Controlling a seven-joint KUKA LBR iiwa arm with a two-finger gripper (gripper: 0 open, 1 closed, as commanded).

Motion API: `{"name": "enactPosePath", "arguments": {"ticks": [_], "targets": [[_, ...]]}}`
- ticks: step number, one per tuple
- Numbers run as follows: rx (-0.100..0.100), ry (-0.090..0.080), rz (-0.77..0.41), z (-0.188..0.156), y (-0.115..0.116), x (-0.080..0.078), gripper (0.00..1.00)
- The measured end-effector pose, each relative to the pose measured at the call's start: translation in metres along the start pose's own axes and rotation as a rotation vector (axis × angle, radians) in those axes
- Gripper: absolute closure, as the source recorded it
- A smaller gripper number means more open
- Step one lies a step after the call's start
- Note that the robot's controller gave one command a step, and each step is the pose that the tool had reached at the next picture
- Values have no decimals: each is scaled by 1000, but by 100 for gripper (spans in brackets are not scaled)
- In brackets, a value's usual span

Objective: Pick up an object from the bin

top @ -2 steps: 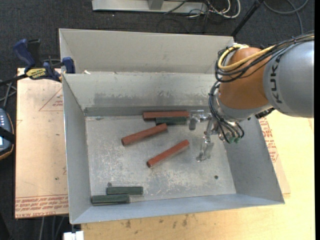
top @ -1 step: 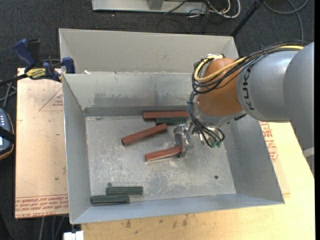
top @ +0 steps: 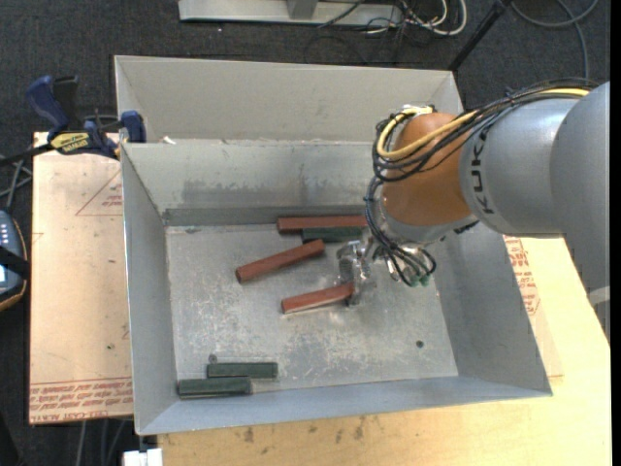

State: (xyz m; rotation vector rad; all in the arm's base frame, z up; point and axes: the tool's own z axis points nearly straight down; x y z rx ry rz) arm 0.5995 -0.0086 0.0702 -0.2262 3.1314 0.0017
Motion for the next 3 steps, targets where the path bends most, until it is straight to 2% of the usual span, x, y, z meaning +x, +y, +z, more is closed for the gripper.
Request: {"name": "enactPosePath", "arguments": {"ticks": [1, 2, 3], "targets": [[-2, 10, 10, -39, 4, 10, 100], [3, -13, 6, -64, -2, -22, 100], [0, -1, -1, -162, 26, 28, 100]]}}
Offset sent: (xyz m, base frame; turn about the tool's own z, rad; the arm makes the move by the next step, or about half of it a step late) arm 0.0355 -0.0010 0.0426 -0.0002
